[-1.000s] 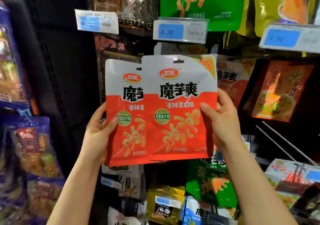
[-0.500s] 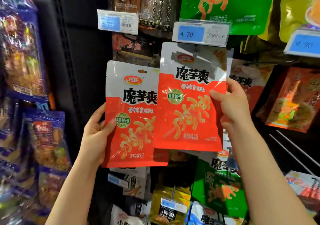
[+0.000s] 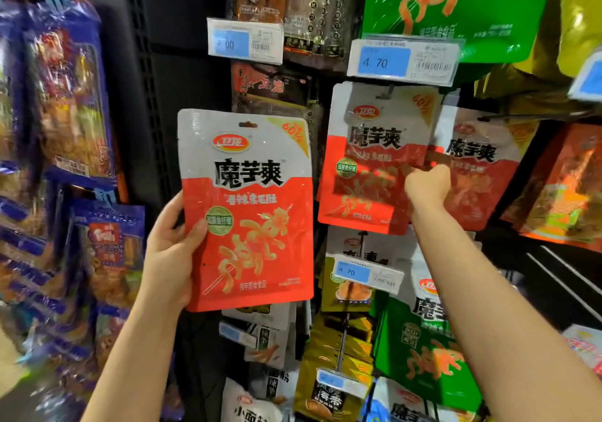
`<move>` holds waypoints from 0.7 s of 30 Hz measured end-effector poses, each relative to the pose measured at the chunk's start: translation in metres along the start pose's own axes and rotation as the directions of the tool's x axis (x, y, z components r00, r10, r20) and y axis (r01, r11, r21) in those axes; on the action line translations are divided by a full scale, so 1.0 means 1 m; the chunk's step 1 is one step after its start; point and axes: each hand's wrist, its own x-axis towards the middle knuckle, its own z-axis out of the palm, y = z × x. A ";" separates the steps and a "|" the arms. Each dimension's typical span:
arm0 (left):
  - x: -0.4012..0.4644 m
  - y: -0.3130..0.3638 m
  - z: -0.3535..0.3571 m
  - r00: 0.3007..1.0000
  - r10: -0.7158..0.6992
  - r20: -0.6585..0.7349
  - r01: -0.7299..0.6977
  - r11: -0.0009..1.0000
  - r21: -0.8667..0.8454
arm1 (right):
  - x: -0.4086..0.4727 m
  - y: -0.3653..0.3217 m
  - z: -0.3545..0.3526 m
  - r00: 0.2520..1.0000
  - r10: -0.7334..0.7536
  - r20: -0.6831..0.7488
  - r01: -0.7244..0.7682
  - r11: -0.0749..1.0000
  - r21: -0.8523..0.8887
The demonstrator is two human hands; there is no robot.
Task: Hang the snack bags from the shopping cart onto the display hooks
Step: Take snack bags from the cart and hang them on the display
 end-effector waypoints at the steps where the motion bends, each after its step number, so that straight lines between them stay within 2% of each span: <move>1: 0.000 -0.001 0.005 1.000 -0.018 0.020 0.018 1.000 -0.013 | -0.005 0.000 -0.004 1.000 0.003 -0.017 -0.003 1.000 -0.015; 3: 0.001 -0.004 0.016 0.997 -0.052 0.055 0.054 0.998 -0.033 | -0.020 -0.002 -0.013 0.997 -0.060 -0.057 0.056 0.996 -0.068; 5: 0.001 -0.007 0.027 0.992 -0.085 0.089 0.090 0.994 -0.062 | -0.043 -0.009 -0.027 0.984 -0.178 -0.010 0.178 0.984 -0.008; 6: 0.001 -0.009 0.032 0.989 -0.101 0.105 0.110 0.991 -0.081 | -0.056 -0.013 -0.035 0.974 -0.218 0.060 0.213 0.974 0.080; 8: 0.000 -0.011 0.044 0.982 -0.128 0.138 0.144 0.983 -0.112 | -0.084 -0.024 -0.047 0.923 -0.204 0.325 0.126 0.961 0.245; 10: -0.003 -0.014 0.056 0.973 -0.147 0.177 0.171 0.976 -0.131 | -0.106 -0.027 -0.054 0.797 -0.174 0.579 0.008 0.961 0.278; 11: -0.004 -0.015 0.062 0.969 -0.155 0.194 0.184 0.973 -0.141 | -0.115 -0.025 -0.055 0.748 -0.179 0.639 -0.004 0.961 0.275; 13: -0.007 -0.019 0.074 0.960 -0.177 0.219 0.212 0.966 -0.149 | -0.126 -0.016 -0.057 0.731 -0.204 0.651 0.003 0.955 0.296; 17: -0.013 -0.027 0.088 0.942 -0.216 0.258 0.259 0.954 -0.149 | -0.129 0.001 -0.065 0.810 -0.169 0.561 -0.007 0.955 0.297; 21: -0.019 -0.035 0.096 0.917 -0.257 0.305 0.293 0.953 -0.078 | -0.126 0.014 -0.081 0.845 -0.156 0.512 -0.016 0.948 0.317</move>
